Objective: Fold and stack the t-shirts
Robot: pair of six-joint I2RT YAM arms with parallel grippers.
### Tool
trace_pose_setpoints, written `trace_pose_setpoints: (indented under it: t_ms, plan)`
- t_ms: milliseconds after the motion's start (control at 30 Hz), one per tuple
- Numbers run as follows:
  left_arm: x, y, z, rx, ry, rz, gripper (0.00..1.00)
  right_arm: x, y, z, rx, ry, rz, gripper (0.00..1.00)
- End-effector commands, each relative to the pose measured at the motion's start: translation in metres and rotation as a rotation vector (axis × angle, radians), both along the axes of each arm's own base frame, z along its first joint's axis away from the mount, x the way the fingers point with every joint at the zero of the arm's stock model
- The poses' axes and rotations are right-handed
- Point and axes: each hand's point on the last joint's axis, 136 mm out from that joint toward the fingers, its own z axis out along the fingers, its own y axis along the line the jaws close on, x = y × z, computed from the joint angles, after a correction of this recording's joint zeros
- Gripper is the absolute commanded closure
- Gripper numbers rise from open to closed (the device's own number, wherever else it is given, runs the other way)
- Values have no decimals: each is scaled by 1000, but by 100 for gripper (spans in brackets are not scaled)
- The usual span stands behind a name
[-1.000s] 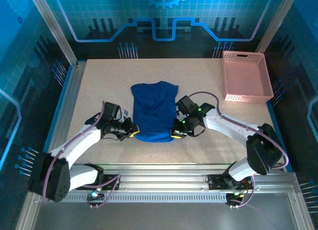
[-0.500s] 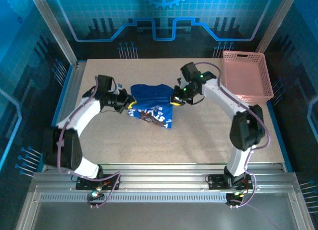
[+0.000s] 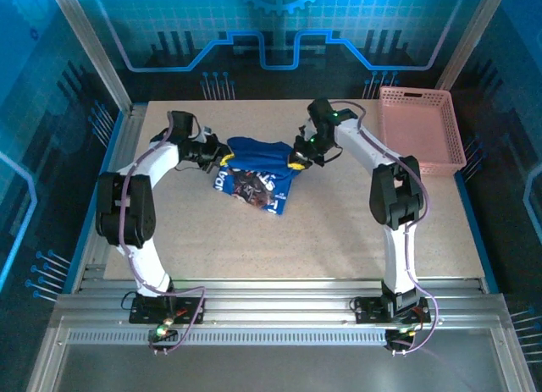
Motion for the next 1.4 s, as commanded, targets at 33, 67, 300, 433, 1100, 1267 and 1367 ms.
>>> trace_pose_setpoints:
  t_ms: [33,67,300,433,1100,1267,1367]
  plan:
    - [-34,3,26,-46,-95,0,100,-45,25,47,44,-56,76,94]
    - [-44,5,21,-43,-89,6,100,-55,27,46,34,-51,90,94]
    - [-132,23,-36,31,29,104,100,-133,55,13,-2,-13,193,93]
    - [-173,38,-55,107,94,181,100,-178,66,-12,-12,14,228,87]
    - [-147,38,9,254,-109,152,37,-91,-7,-7,-95,-93,61,40]
    - [-125,8,-20,228,5,15,65,-52,13,-52,-149,-20,51,63]
    - [-132,12,-47,274,97,15,71,-34,11,-75,-212,12,18,71]
